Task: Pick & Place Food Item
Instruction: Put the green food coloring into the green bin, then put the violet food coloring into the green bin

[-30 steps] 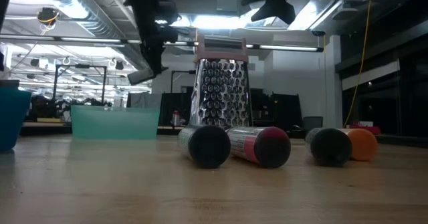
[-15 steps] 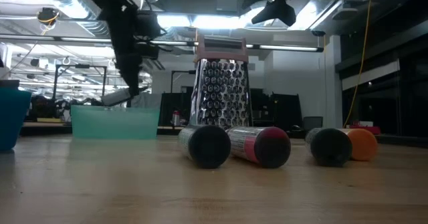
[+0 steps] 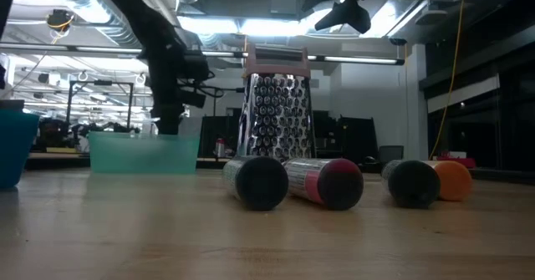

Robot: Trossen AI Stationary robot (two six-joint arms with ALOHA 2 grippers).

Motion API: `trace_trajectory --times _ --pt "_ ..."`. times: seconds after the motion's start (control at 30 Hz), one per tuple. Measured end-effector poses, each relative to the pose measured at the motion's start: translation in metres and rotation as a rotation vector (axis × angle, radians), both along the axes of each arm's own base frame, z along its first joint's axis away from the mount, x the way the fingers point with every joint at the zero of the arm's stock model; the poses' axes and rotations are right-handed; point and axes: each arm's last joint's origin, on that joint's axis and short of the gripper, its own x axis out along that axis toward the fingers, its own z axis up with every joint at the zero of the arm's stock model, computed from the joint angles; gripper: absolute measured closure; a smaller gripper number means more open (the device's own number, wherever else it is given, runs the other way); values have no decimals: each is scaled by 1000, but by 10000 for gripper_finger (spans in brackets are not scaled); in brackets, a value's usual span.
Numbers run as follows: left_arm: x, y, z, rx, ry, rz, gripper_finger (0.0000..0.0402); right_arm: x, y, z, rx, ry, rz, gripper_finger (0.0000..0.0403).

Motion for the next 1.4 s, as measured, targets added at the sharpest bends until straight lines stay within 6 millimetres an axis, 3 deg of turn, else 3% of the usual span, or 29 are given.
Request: trace_trajectory --times 0.43,0.87,1.1,1.27,1.4 --pt "-7 15 -17 8 71 -29 287 0 0 0 0 0 -1 171" --pt "-4 20 -16 76 73 -91 286 0 0 0 17 -5 -14 171" --pt "7 19 -9 144 74 -102 211 0 0 0 19 -5 -15 171" --pt "24 22 10 197 18 -87 165 0 0 0 20 -6 -17 171" --pt "35 25 35 209 -39 -6 153 0 0 0 20 -5 -16 171"
